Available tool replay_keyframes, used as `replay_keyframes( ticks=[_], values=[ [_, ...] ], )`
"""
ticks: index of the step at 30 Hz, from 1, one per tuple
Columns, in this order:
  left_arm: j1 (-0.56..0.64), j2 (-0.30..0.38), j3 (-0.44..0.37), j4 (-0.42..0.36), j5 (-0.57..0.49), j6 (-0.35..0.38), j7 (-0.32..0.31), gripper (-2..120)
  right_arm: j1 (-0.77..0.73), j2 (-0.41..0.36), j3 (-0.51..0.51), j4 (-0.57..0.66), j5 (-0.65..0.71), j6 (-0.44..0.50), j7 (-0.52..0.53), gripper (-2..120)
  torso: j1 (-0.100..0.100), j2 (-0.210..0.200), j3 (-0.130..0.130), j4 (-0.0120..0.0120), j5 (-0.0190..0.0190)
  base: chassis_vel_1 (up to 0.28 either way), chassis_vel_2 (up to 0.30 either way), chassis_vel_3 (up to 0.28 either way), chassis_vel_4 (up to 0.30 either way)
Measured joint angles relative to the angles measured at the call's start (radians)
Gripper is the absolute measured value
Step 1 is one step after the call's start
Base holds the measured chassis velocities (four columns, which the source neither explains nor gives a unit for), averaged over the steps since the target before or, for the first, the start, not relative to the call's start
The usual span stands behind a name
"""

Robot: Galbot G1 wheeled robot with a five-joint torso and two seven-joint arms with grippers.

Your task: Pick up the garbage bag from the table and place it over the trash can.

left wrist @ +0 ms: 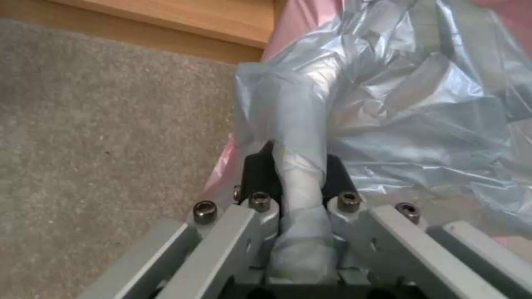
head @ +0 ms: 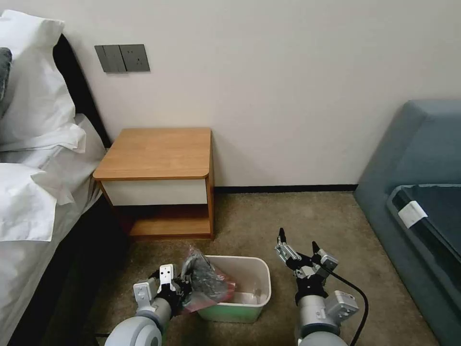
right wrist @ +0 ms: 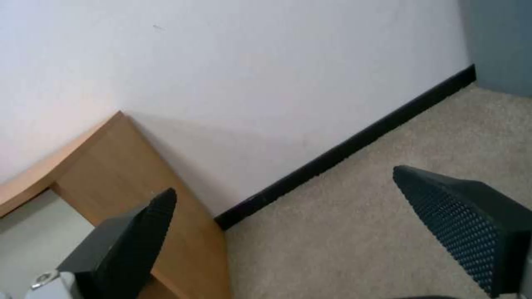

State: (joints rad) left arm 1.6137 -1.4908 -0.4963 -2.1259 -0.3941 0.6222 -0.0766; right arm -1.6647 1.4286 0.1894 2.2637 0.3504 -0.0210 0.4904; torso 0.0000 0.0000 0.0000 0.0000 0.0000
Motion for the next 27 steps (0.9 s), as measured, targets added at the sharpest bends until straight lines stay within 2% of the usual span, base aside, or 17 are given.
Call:
replay_keyframes(
  ticks=[5,8,9,11,12,13,14,15,17,18,20,27],
  values=[
    [0.005,0.000,-0.001,-0.005,0.008,-0.020,-0.009,4,0.002,0.000,-0.002,0.000,-0.004,0.000,-0.001,100,0.000,0.000,0.000,0.0000,0.0000,0.000,0.000,0.000,0.000],
    [0.017,0.003,0.000,-0.011,0.034,-0.113,-0.009,4,0.000,-0.008,-0.005,0.004,-0.011,0.011,-0.038,100,0.000,0.000,0.000,0.0000,0.0000,0.000,0.000,0.000,0.000],
    [0.017,0.003,0.000,-0.011,0.034,-0.113,-0.009,4,0.000,-0.008,-0.005,0.004,-0.011,0.011,-0.038,100,0.000,0.000,0.000,0.0000,0.0000,0.000,0.000,0.000,0.000],
    [0.024,0.009,-0.001,-0.011,0.053,-0.232,0.002,4,-0.008,-0.028,-0.003,0.003,-0.010,0.081,-0.209,100,0.000,0.000,0.000,0.0000,0.0000,0.000,0.000,0.000,0.000],
    [0.024,0.009,-0.001,-0.011,0.053,-0.232,0.002,4,-0.008,-0.028,-0.003,0.003,-0.010,0.081,-0.209,100,0.000,0.000,0.000,0.0000,0.0000,0.000,0.000,0.000,0.000],
    [0.028,0.016,-0.005,-0.014,0.056,-0.296,0.010,4,-0.008,-0.053,-0.001,0.003,0.005,0.110,-0.358,100,0.000,0.000,0.000,-0.0001,-0.0001,0.000,0.000,0.000,0.000],
    [0.028,0.016,-0.005,-0.014,0.056,-0.296,0.010,4,-0.008,-0.053,-0.001,0.003,0.005,0.110,-0.358,100,0.000,0.000,0.000,-0.0001,-0.0001,0.000,0.000,0.000,0.000],
    [0.032,0.023,-0.011,-0.024,0.047,-0.333,0.019,4,0.001,-0.080,0.000,0.003,0.038,0.112,-0.491,100,0.000,0.000,0.000,-0.0001,-0.0001,0.000,0.000,0.000,0.000],
    [0.039,0.037,-0.022,-0.037,0.041,-0.399,0.040,4,0.034,-0.114,-0.002,0.000,0.071,0.096,-0.649,100,0.000,0.000,0.000,0.0001,-0.0001,0.000,0.000,0.000,0.000],
    [0.039,0.037,-0.022,-0.037,0.041,-0.399,0.040,4,0.034,-0.114,-0.002,0.000,0.071,0.096,-0.649,100,0.000,0.000,0.000,0.0001,-0.0001,0.000,0.000,0.000,0.000],
    [0.039,0.057,-0.039,-0.043,0.054,-0.466,0.062,4,0.082,-0.145,-0.009,-0.015,0.084,0.056,-0.759,100,0.000,0.000,0.000,0.0002,0.0000,0.000,0.000,0.000,0.000],
    [0.027,0.072,-0.052,-0.040,0.076,-0.539,0.081,4,0.173,-0.224,-0.052,-0.050,0.111,-0.030,-0.782,100,0.000,0.000,0.000,0.0000,-0.0001,0.000,0.000,0.000,0.000]
  ],
)
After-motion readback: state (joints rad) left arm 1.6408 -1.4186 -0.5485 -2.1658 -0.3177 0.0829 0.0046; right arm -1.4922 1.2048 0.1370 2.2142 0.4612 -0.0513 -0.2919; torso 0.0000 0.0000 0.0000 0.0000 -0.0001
